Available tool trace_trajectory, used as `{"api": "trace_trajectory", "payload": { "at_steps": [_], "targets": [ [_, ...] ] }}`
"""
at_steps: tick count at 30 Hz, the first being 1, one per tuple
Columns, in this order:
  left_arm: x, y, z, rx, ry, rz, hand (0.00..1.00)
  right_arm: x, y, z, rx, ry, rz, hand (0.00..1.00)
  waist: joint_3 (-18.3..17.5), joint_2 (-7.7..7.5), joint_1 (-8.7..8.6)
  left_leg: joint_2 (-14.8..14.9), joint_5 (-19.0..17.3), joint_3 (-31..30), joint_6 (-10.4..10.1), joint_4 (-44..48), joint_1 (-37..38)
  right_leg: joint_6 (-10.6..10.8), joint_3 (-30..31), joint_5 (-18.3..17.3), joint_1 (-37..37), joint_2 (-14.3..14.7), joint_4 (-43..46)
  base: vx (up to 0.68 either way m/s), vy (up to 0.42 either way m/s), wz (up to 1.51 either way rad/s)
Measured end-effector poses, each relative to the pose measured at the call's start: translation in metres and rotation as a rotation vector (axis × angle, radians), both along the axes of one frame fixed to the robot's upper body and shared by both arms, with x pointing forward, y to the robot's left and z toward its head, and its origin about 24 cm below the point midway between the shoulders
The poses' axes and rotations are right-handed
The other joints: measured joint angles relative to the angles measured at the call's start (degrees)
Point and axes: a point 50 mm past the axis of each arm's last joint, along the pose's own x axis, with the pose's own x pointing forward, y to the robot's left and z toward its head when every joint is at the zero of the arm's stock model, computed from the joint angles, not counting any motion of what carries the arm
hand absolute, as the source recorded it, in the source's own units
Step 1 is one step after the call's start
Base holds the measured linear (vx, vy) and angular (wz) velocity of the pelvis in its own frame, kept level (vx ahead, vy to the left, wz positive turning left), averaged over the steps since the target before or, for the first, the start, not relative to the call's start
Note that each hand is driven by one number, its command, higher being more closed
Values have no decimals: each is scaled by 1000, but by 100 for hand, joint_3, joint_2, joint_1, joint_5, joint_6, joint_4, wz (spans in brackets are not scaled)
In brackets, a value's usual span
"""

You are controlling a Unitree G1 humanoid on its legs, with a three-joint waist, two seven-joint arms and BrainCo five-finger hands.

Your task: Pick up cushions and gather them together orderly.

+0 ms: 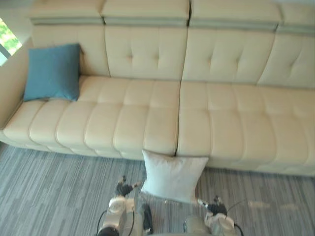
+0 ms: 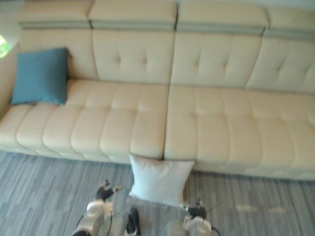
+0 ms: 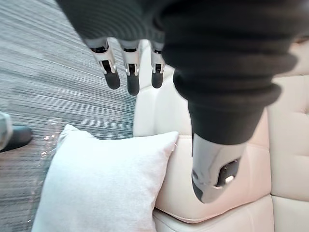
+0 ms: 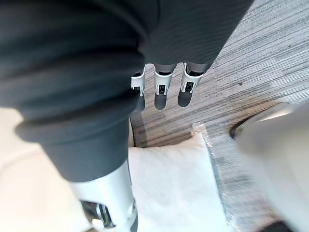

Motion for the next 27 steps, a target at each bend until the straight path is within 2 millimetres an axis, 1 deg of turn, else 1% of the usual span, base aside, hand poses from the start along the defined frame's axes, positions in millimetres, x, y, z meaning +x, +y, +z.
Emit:
{"api": "trace_trajectory", "payload": {
  "at_steps": [1,2,3,4,5,6,7,8,9,12,13,14,16,17,18,19,20,21,22,23,25,26,27],
  "targets": [
    [7,0,6,0,-28,4,0,5,-1,4,-4,-23,-7,0,43,-7,-2,33,0,-10,-1,70,-115,0,-2,-2,-127,33,97,-156,-72,-5],
    [24,-3,22,-2,-96,2,0,18,-7,15,-27,-80,-26,0,184,-20,-2,121,-2,-62,-6,253,-361,-5,-9,-9,-375,114,297,-150,-68,1],
    [33,-4,30,-6,-133,-1,0,26,-10,22,-39,-114,-34,0,274,-48,0,179,-6,-73,-12,370,-515,-32,-4,-34,-530,173,423,-178,-78,0],
    [47,-4,45,-5,-191,-3,0,38,-14,33,-48,-169,-61,0,390,-110,-1,231,-11,-86,-24,551,-765,-41,6,-114,-781,224,618,-193,-74,-4],
    [57,-2,57,-2,-237,14,0,47,-19,44,-56,-227,-97,0,464,-131,-9,320,-34,-122,-46,791,-1088,-69,16,-169,-1099,309,836,-175,-56,-5],
    [62,-1,63,-6,-259,24,0,52,-21,49,-52,-253,-119,0,487,-130,-8,373,-51,-134,-54,915,-1253,-78,24,-191,-1268,362,942,-177,-56,-6],
    [70,4,74,-12,-298,58,0,61,-24,59,-51,-296,-148,0,514,-138,-10,436,-108,-186,-76,1137,-1594,-78,37,-292,-1592,442,1175,-172,-60,-4],
    [77,9,82,-22,-325,87,0,69,-27,66,-45,-324,-167,0,613,-133,-10,493,-118,-216,-79,1303,-1793,-102,43,-328,-1799,502,1361,-202,-81,-8],
    [84,16,93,-32,-359,121,0,78,-29,75,-32,-362,-193,0,715,-133,1,610,-141,-233,-74,1541,-2090,-127,46,-356,-2114,599,1619,-178,-72,-11],
    [97,36,116,-33,-429,192,0,105,-32,103,-9,-471,-219,0,877,-138,12,805,-127,-314,-76,1928,-2829,-154,49,-368,-2882,794,2056,-187,-73,-13],
    [103,42,128,-47,-464,221,0,115,-35,117,1,-523,-237,0,946,-141,12,882,-108,-358,-85,2106,-3166,-159,42,-370,-3232,875,2266,-144,-73,-6],
    [105,45,132,-50,-476,230,0,118,-36,121,6,-540,-245,0,975,-147,13,906,-106,-376,-88,2171,-3287,-162,38,-372,-3361,898,2343,-117,-68,-8],
    [115,53,154,-62,-540,256,0,133,-40,144,38,-625,-277,0,1162,-142,8,1007,-85,-444,-93,2436,-3737,-166,17,-373,-3817,1000,2637,-100,-47,-7],
    [122,56,170,-61,-583,260,0,141,-44,159,44,-674,-291,0,1219,-138,9,1063,-79,-483,-90,2594,-4079,-166,11,-373,-4163,1062,2823,-81,-25,-3],
    [123,57,173,-61,-593,262,0,143,-44,162,47,-686,-292,0,1228,-135,8,1068,-76,-492,-88,2626,-4157,-166,10,-373,-4242,1071,2860,-114,-24,-1],
    [129,61,189,-61,-636,266,0,151,-47,178,69,-738,-308,0,1288,-136,-19,1080,-55,-555,-88,2771,-4481,-164,-13,-374,-4558,1100,3039,-68,-6,5],
    [132,63,200,-60,-665,268,0,155,-49,189,80,-775,-317,0,1376,-130,-38,1085,-41,-581,-84,2850,-4634,-162,-27,-376,-4712,1110,3135,-104,-9,7],
    [137,64,217,-55,-710,263,0,163,-52,206,100,-834,-326,0,1484,-130,-44,1118,-20,-609,-54,2957,-4906,-156,-44,-381,-4976,1137,3274,-72,-4,6],
    [139,65,221,-51,-721,261,0,165,-52,212,102,-849,-324,0,1496,-139,-49,1123,-15,-609,-46,2979,-4983,-155,-45,-381,-5069,1139,3315,-101,-3,7],
    [142,66,238,-44,-763,255,0,173,-52,233,120,-916,-318,0,1597,-142,-80,1135,12,-633,-19,3094,-5287,-153,-63,-380,-5372,1143,3468,-77,1,5],
    [144,65,245,-43,-782,247,0,177,-52,246,140,-959,-315,0,1628,-139,-79,1153,29,-646,-34,3192,-5481,-147,-67,-383,-5577,1154,3579,-53,7,3],
    [147,61,253,-34,-800,225,0,182,-49,262,158,-1006,-296,0,1651,-136,-80,1161,37,-665,-22,3266,-5686,-138,-72,-388,-5785,1160,3672,-47,21,5],
    [149,55,260,-23,-815,198,0,187,-45,273,172,-1039,-271,0,1683,-129,-84,1161,41,-689,-20,3332,-5834,-126,-86,-396,-5927,1161,3755,-37,18,5]
  ]
}}
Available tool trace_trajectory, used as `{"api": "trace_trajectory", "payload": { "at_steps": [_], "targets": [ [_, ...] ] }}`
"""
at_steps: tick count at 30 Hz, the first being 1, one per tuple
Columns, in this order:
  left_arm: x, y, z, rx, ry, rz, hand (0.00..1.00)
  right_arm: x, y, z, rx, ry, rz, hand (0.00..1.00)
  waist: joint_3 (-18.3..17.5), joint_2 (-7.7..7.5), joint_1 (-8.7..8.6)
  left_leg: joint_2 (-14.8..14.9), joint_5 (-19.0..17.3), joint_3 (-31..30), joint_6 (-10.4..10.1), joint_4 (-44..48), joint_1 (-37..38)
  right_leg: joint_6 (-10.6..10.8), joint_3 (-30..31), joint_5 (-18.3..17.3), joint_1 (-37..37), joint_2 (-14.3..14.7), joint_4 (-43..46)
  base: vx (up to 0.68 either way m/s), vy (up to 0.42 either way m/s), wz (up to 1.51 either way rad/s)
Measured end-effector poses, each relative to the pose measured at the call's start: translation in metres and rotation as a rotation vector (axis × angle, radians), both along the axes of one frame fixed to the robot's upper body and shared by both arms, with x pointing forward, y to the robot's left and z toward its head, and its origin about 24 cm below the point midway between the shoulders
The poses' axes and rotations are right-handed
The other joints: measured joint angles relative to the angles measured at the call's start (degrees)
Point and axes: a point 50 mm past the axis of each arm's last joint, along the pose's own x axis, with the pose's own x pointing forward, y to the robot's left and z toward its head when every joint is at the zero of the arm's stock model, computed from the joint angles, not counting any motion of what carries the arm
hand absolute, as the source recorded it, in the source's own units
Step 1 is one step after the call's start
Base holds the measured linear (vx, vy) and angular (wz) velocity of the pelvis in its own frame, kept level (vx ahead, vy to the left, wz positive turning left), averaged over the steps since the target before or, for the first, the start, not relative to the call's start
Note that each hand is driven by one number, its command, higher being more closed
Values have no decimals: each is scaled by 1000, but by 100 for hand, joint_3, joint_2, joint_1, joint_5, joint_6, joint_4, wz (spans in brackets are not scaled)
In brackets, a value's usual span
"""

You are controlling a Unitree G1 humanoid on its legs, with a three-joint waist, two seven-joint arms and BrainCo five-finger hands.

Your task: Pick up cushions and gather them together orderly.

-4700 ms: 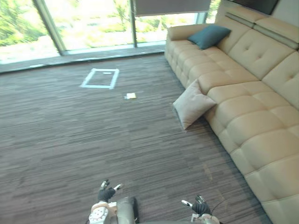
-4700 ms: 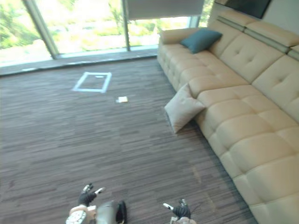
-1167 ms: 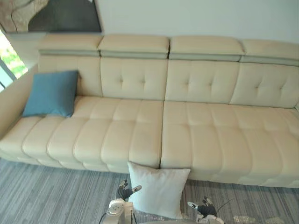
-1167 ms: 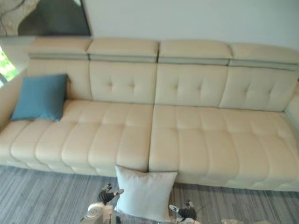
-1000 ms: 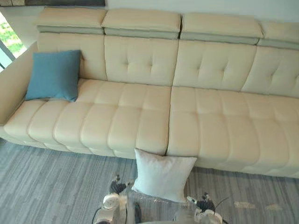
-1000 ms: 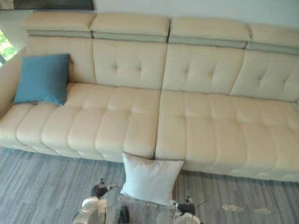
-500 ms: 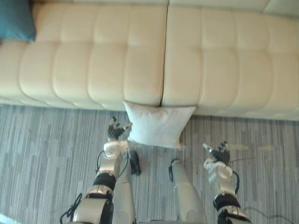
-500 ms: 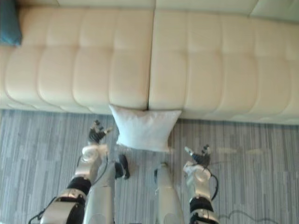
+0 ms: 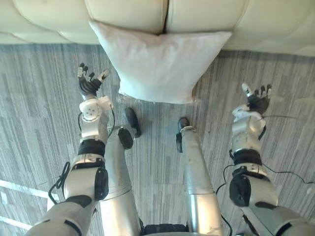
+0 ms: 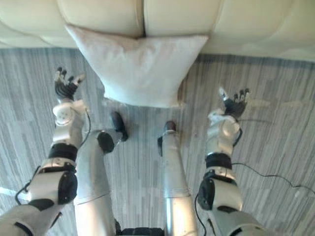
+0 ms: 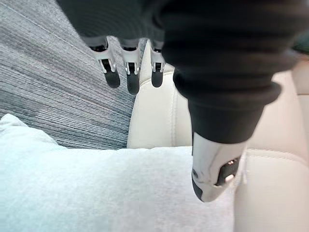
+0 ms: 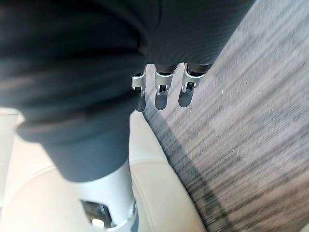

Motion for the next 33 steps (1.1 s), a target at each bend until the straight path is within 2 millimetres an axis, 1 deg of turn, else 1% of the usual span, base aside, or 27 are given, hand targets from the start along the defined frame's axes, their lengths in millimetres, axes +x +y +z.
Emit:
{"api": "trace_trajectory", "payload": {
  "at_steps": [1,3,4,6,7,9,12,13,14,17,22,25,26,27,28,29,31,32,33],
  "targets": [
    [1,-1,2,5,-5,-4,0,1,2,3,-4,-8,7,0,20,-10,-1,0,0,0,0,12,-23,4,1,-2,-27,-1,19,-44,24,7],
    [6,-15,20,44,-43,-47,0,10,22,27,-56,-66,73,0,74,5,-4,-8,17,-4,31,59,-293,27,4,-16,-307,-6,108,-41,22,7],
    [6,-17,22,49,-47,-52,0,11,24,29,-64,-71,82,0,75,4,-4,-9,20,-3,31,63,-319,27,5,-16,-333,-7,119,-31,20,7],
    [10,-35,40,82,-90,-97,0,19,51,53,-113,-126,159,0,112,5,6,-10,37,-5,9,136,-513,60,11,-37,-545,-9,230,-21,18,6],
    [11,-38,44,85,-99,-105,0,20,55,57,-121,-135,169,0,128,9,7,-13,38,-7,8,142,-533,62,10,-39,-569,-9,241,-18,20,6],
    [12,-55,61,94,-145,-128,0,24,83,81,-141,-195,239,0,177,19,7,-24,48,-17,-6,150,-690,59,5,-41,-725,-21,257,-19,33,5],
    [12,-63,67,89,-164,-135,0,25,102,93,-132,-226,280,0,195,51,21,-60,51,-21,-5,137,-775,59,5,-43,-800,-46,258,-2,43,8],
    [11,-68,70,96,-175,-138,0,25,107,95,-121,-230,288,100,197,53,37,-95,55,-15,-9,114,-797,60,9,-47,-822,-78,254,7,47,9],
    [11,-69,71,98,-176,-140,100,25,107,95,-121,-229,287,100,197,54,38,-100,59,-14,-6,110,-799,59,9,-48,-823,-84,250,8,50,12],
    [9,-79,78,100,-203,-140,100,25,107,98,-113,-227,273,100,197,54,2,-208,139,0,-9,-37,-801,53,-11,-49,-824,-188,170,7,52,16],
    [6,-81,83,25,-228,-129,100,27,106,95,-117,-206,257,100,198,54,-7,-245,193,-4,-28,-81,-800,50,-13,-46,-820,-206,149,7,31,6],
    [3,-86,81,-18,-236,-133,100,26,106,94,-124,-195,243,100,198,54,-23,-259,199,-10,-33,-83,-747,51,-14,-46,-774,-210,151,17,33,1],
    [0,-90,73,-39,-227,-141,100,26,106,89,-129,-178,239,100,198,52,-45,-254,198,-6,-32,-91,-643,53,-16,-45,-669,-211,141,0,0,0],
    [0,-91,72,-37,-225,-144,100,26,106,88,-132,-176,237,100,198,52,-41,-249,198,-3,-32,-92,-618,53,-17,-45,-643,-211,135,30,33,-3],
    [-2,-95,65,-27,-215,-156,100,23,104,80,-134,-166,231,100,195,49,-36,-245,198,-5,-31,-118,-467,53,-27,-45,-489,-210,106,21,18,-4],
    [-4,-96,64,-24,-219,-162,100,22,103,76,-134,-166,228,100,194,48,-36,-242,199,-3,-30,-149,-376,53,-35,-44,-406,-212,69,30,20,-8],
    [-11,-105,53,-1,-222,-199,100,14,98,60,-128,-154,211,100,181,50,-41,-218,221,11,-40,-358,117,17,-70,12,92,-209,-182,35,14,-14],
    [-13,-107,51,1,-224,-210,100,12,97,57,-127,-152,207,100,179,49,-42,-213,228,16,-50,-417,247,8,-80,33,226,-209,-265,52,7,-19],
    [-19,-115,45,-6,-235,-237,100,7,94,46,-117,-145,190,100,169,47,-50,-205,243,37,-71,-634,666,-15,-96,93,641,-209,-517,86,1,-21]
  ]
}}
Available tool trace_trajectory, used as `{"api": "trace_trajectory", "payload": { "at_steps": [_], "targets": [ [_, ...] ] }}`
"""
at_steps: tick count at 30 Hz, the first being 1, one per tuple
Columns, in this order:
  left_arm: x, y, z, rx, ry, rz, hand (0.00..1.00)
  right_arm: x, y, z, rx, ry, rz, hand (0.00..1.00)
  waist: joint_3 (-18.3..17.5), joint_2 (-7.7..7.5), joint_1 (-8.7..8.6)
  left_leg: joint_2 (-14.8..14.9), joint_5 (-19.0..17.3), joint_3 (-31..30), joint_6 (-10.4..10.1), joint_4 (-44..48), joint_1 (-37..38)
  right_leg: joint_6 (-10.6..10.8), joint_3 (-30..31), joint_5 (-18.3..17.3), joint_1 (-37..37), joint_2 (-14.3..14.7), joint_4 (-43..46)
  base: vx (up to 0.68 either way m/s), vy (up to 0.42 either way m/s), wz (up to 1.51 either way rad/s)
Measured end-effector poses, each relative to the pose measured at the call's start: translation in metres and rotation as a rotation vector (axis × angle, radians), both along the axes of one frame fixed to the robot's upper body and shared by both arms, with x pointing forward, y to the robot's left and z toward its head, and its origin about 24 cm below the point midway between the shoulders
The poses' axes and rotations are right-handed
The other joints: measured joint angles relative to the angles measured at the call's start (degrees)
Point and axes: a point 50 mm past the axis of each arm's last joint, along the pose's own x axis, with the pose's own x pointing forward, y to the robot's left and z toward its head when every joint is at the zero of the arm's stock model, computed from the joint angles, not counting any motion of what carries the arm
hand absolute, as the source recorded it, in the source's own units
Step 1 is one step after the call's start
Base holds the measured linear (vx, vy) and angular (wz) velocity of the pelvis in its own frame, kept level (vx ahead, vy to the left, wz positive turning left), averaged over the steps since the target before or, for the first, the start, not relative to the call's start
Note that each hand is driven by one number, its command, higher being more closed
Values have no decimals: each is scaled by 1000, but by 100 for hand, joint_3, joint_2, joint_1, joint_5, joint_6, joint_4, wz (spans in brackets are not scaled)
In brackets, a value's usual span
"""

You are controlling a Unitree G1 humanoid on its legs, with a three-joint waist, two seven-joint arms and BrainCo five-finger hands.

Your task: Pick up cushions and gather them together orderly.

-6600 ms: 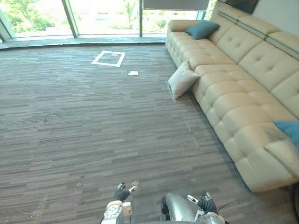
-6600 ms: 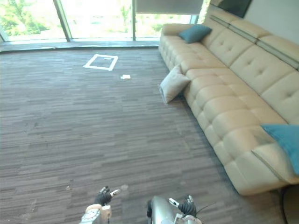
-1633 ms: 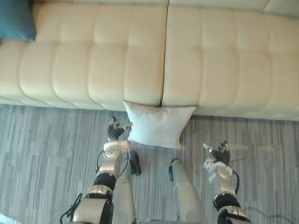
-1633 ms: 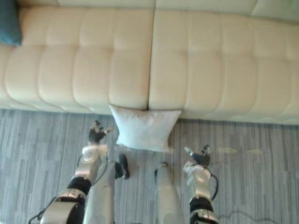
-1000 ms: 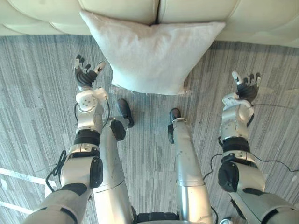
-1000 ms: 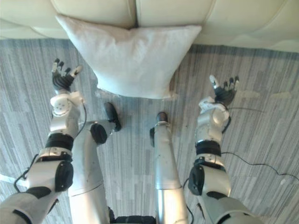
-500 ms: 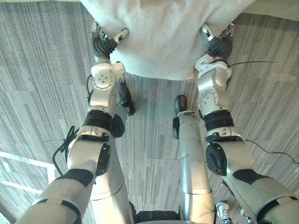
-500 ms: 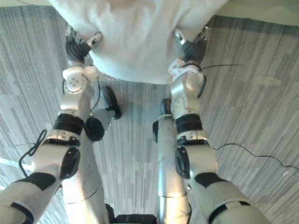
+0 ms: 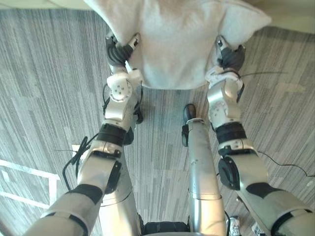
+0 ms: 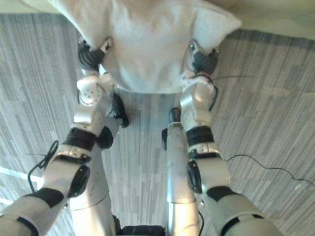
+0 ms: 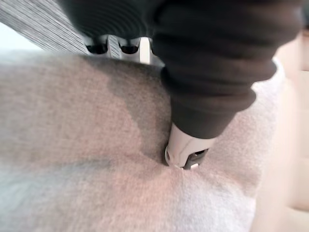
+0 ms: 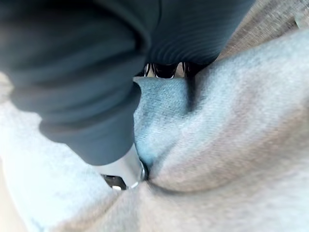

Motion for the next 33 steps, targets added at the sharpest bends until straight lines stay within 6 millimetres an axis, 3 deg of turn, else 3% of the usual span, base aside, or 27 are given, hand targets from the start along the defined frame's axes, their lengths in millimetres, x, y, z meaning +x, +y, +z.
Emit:
{"api": "trace_trajectory", "payload": {
  "at_steps": [3,5,8,13,17,19,21,22,25,28,29,30,31,32,33],
  "targets": [
    [-15,-14,-12,-22,-39,-57,100,-18,-7,-16,22,-32,-38,100,-42,-6,-21,1,35,82,-62,-542,996,-72,-12,131,979,-11,-628,96,-2,-18],
    [-26,-21,-26,-24,-45,-81,100,-37,-13,-27,-14,-60,-85,100,-404,-6,-63,-16,61,101,-105,-946,1448,-137,-47,215,1443,-23,-1096,137,4,-12],
    [-38,-29,-42,-34,-26,-115,100,-60,-20,-34,-56,-101,-135,100,-441,-7,-78,-95,126,139,-173,-1339,2287,-172,-113,263,2295,-124,-1552,136,10,3],
    [-57,-27,-76,-80,56,-117,100,-86,-17,-57,-131,-66,-148,100,-877,-12,-69,-154,92,205,-198,-1764,3145,-113,-181,307,3249,-213,-2173,192,26,3],
    [-79,-22,-113,-98,164,-110,100,-113,-14,-94,-193,56,-142,100,-1283,-20,-41,-222,-14,327,-165,-2216,4143,50,-312,468,4378,-367,-2979,172,79,-2],
    [-89,-19,-123,-108,192,-108,100,-123,-13,-103,-204,82,-126,100,-1388,-28,-21,-235,-149,418,-159,-2333,4499,139,-286,518,4717,-402,-3152,147,114,-16],
    [-96,-16,-130,-120,211,-101,100,-129,-11,-107,-234,99,-117,100,-1490,-30,-21,-239,-303,481,-149,-2340,4731,328,-285,630,4854,-428,-3074,75,112,-23],
    [-99,-15,-135,-124,228,-96,100,-132,-10,-112,-251,114,-110,100,-1530,-34,-21,-240,-467,536,-129,-2333,4927,531,-277,784,4834,-428,-2757,27,63,-19],
    [-105,-14,-143,-125,256,-107,100,-137,-12,-121,-259,154,-102,100,-1532,-33,-28,-251,-637,632,-106,-2342,5399,647,-264,1339,4711,-415,-1887,48,106,-16],
    [-108,-14,-146,-123,265,-112,100,-142,-13,-127,-269,180,-93,100,-1722,-95,-30,-327,-688,672,-40,-2531,5722,424,-483,1738,4621,-547,-1601,100,75,-6],
    [-108,-14,-146,-122,266,-112,100,-142,-13,-128,-269,182,-92,100,-1728,-104,-31,-342,-676,677,-18,-2591,5784,325,-520,1671,4620,-574,-1621,108,11,-13],
    [-109,-14,-148,-122,275,-111,100,-143,-14,-132,-270,199,-89,100,-1859,-135,-32,-413,-646,710,31,-2815,5902,110,-676,1275,4688,-662,-1941,141,-23,-21],
    [-110,-14,-149,-120,276,-113,100,-144,-14,-134,-281,206,-80,100,-1956,-120,-28,-436,-606,720,5,-3009,5981,85,-828,1022,4696,-681,-2502,158,-39,-22],
    [-110,-13,-149,-118,275,-115,100,-144,-15,-135,-284,208,-77,100,-1957,-113,-33,-436,-596,720,1,-3075,6027,55,-856,987,4694,-668,-2691,217,-68,-23],
    [-109,-13,-154,-99,286,-125,100,-143,-18,-142,-302,237,-70,100,-1986,-86,-59,-444,-534,709,-53,-3385,6227,-42,-909,1067,4686,-575,-3474,254,-86,-5]
  ]
}}
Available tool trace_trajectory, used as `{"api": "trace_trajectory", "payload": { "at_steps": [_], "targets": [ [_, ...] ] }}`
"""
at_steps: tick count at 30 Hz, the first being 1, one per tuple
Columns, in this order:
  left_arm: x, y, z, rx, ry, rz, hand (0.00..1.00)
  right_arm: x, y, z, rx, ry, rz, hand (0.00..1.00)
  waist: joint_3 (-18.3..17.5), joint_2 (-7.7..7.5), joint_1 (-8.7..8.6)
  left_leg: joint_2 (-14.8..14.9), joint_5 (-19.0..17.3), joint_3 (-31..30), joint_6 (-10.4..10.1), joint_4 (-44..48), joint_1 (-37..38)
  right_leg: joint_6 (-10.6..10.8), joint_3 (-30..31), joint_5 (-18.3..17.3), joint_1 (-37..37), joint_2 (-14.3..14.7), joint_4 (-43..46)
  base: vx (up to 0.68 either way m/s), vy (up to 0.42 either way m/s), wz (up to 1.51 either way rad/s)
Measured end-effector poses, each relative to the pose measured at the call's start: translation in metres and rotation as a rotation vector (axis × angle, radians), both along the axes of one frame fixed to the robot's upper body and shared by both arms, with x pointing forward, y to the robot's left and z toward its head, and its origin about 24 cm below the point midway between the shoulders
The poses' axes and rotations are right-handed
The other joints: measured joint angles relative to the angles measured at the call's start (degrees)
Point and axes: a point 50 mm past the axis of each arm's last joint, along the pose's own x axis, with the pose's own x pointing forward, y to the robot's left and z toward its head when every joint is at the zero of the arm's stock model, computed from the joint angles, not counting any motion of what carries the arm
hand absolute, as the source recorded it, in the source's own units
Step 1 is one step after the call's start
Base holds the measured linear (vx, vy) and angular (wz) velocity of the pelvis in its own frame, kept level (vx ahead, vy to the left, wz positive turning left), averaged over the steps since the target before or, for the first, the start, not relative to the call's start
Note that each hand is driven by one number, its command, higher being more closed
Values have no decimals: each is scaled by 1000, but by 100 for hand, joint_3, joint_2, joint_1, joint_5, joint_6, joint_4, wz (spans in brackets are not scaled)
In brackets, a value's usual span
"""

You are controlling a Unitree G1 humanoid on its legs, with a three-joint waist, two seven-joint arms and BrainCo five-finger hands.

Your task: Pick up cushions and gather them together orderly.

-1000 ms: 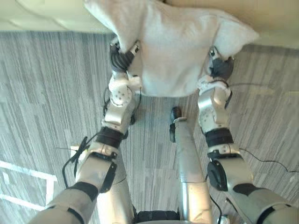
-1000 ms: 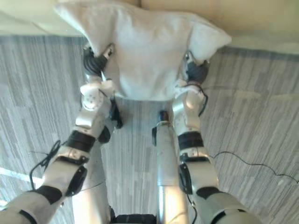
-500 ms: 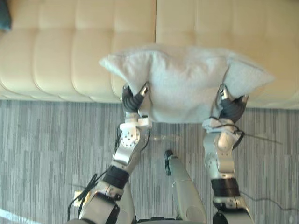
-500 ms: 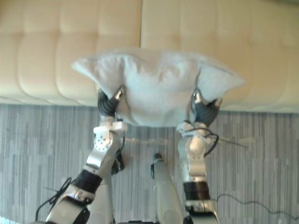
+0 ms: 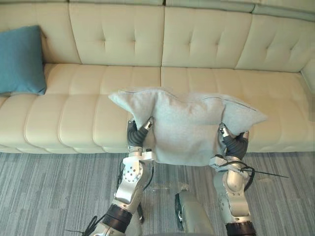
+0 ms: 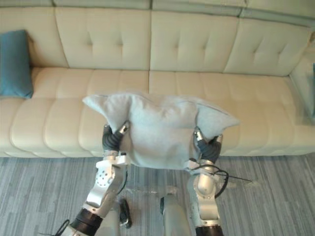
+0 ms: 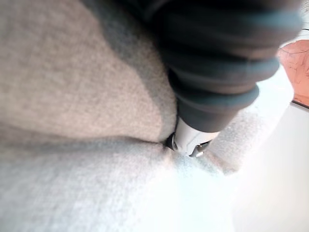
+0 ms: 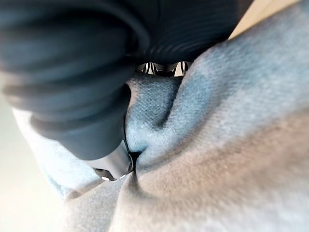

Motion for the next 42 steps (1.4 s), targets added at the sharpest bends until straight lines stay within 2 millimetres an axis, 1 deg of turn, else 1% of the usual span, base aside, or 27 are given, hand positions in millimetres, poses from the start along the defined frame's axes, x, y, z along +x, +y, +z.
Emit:
{"api": "trace_trajectory", "payload": {
  "at_steps": [1,2,3,4,5,7,8,9,11,14,15,17,18,19,20,21,22,24,25,28,31,34,36,37,38,41,42],
  "targets": [
    [0,0,-11,39,37,-21,100,0,-5,-13,-22,61,-2,100,-96,-21,-73,-70,74,-62,-117,-285,186,-43,34,400,72,63,-979,285,-94,4],
    [0,0,-15,54,50,-30,100,0,-6,-17,-28,82,-4,100,-136,-45,-97,-111,100,-84,-177,-344,234,-41,57,570,150,59,-1288,328,-145,58],
    [-2,-2,-30,98,104,-67,100,-5,-13,-30,-40,146,-14,100,-209,-102,-259,-241,49,-329,-368,-377,400,-285,171,1389,348,-15,-1699,380,-215,55],
    [-5,-7,-39,100,155,-89,100,-9,-19,-37,-58,186,-19,100,-277,64,-259,-107,90,-465,-480,-418,473,-336,21,1254,371,70,-1533,538,-312,47],
    [-11,-9,-48,103,196,-104,100,-14,-23,-41,-67,214,-24,100,-363,197,-236,-10,169,-630,-612,-558,605,-467,-60,1013,351,183,-1284,384,-224,5],
    [-14,-11,-51,95,208,-114,100,-18,-25,-41,-72,222,-30,100,-394,257,-254,116,185,-735,-630,-327,579,-546,-204,920,452,253,-1236,298,-172,14],
    [-16,-14,-52,81,216,-128,100,-24,-28,-40,-72,229,-40,100,-386,288,-248,312,218,-878,-580,432,414,-637,-349,773,758,346,-1268,341,-202,32],
    [-18,-16,-54,66,224,-139,100,-32,-29,-37,-73,222,-48,100,-386,317,-240,487,382,-961,-433,1284,228,-727,-497,632,1109,424,-1272,313,-159,37],
    [-20,-17,-53,52,221,-147,100,-40,-29,-23,-79,166,-50,100,-485,289,-188,677,845,-891,-238,2207,2,-829,-522,334,1508,399,-1262,241,-85,22],
    [-21,-24,-46,14,192,-162,100,-39,-32,-7,-88,82,-63,100,-618,415,-124,788,635,-713,-100,2418,-233,-912,-512,199,1596,378,-1258,128,41,3],
    [-21,-26,-42,0,180,-165,100,-37,-33,-2,-88,60,-70,100,-649,464,-83,770,422,-603,-86,2168,-258,-899,-503,176,1664,319,-1265,122,122,7],
    [-21,-27,-41,-7,177,-166,100,-35,-34,-2,-88,59,-76,100,-706,413,-30,615,284,-529,-167,1326,-162,-876,-518,172,1752,190,-1273,102,146,4],
    [-21,-28,-39,-12,168,-166,100,-34,-35,-3,-88,61,-80,100,-729,430,1,536,442,-512,-183,605,-53,-841,-500,165,1774,158,-1269,84,196,-10],
    [-21,-29,-37,-17,161,-168,100,-32,-37,-4,-88,68,-89,100,-806,550,33,476,861,-513,-206,-16,45,-695,-465,129,1773,195,-1269,83,220,-12],
    [-21,-29,-38,-15,162,-169,100,-31,-38,-7,-84,77,-93,100,-822,549,33,460,777,-529,-345,-117,116,-634,-448,114,1772,192,-1260,92,261,-6],
    [-22,-28,-39,-4,166,-173,100,-32,-37,-17,-46,115,-113,100,-862,327,29,237,875,-458,-462,-551,294,-517,-331,158,1754,16,-1309,66,201,1],
    [-22,-27,-40,-1,167,-174,100,-32,-36,-19,-37,121,-115,100,-875,275,30,186,904,-425,-434,-625,327,-489,-302,175,1754,-24,-1344,58,178,1],
    [-24,-25,-42,32,172,-190,100,-32,-34,-27,-10,153,-120,100,-963,134,20,-73,1021,-282,-352,-970,425,-258,-109,302,1777,-183,-1638,23,139,-14],
    [-24,-24,-43,43,174,-195,100,-30,-35,-30,-7,164,-117,100,-975,120,10,-168,1056,-201,-301,-1084,454,-166,-21,396,1789,-258,-1795,14,156,-21],
    [-25,-22,-45,62,178,-200,100,-23,-34,-35,9,183,-111,100,-974,119,-4,-284,1098,17,-235,-1213,466,-66,212,657,1777,-336,-2155,-3,153,-32],
    [-24,-20,-46,73,179,-200,100,-15,-33,-36,27,182,-102,100,-967,109,-33,-300,1105,107,-223,-1240,431,-50,321,781,1742,-345,-2318,-23,65,-26],
    [-15,-17,-38,107,139,-200,100,5,-31,-25,3,143,-71,100,-958,104,-15,-252,1121,236,-198,-1218,170,-64,491,920,1441,-288,-2377,-59,16,-24],
    [-1,-18,-20,116,74,-184,100,22,-32,-3,-30,62,-52,100,-920,115,8,-210,1191,265,-158,-1119,-216,-80,533,1060,1063,-239,-2387,-66,-2,-10],
    [2,-19,-15,115,60,-178,100,26,-32,2,-35,44,-50,100,-905,115,7,-194,1208,264,-152,-1104,-285,-81,530,1085,1006,-228,-2392,-68,-23,-3],
    [12,-19,-2,114,14,-157,100,36,-30,18,-46,-12,-45,100,-838,122,9,-135,1219,241,-154,-1012,-461,-81,517,1138,881,-186,-2389,-58,-32,1],
    [24,-19,19,106,-58,-132,100,49,-28,42,-58,-95,-48,100,-769,139,37,-79,1253,192,-163,-940,-678,-94,486,1167,694,-139,-2341,-58,-39,5],
    [33,-18,36,99,-110,-108,100,57,-25,59,-56,-154,-49,100,-691,132,65,-55,1300,170,-167,-940,-791,-101,463,1175,570,-119,-2283,-54,-45,5]
  ]
}}
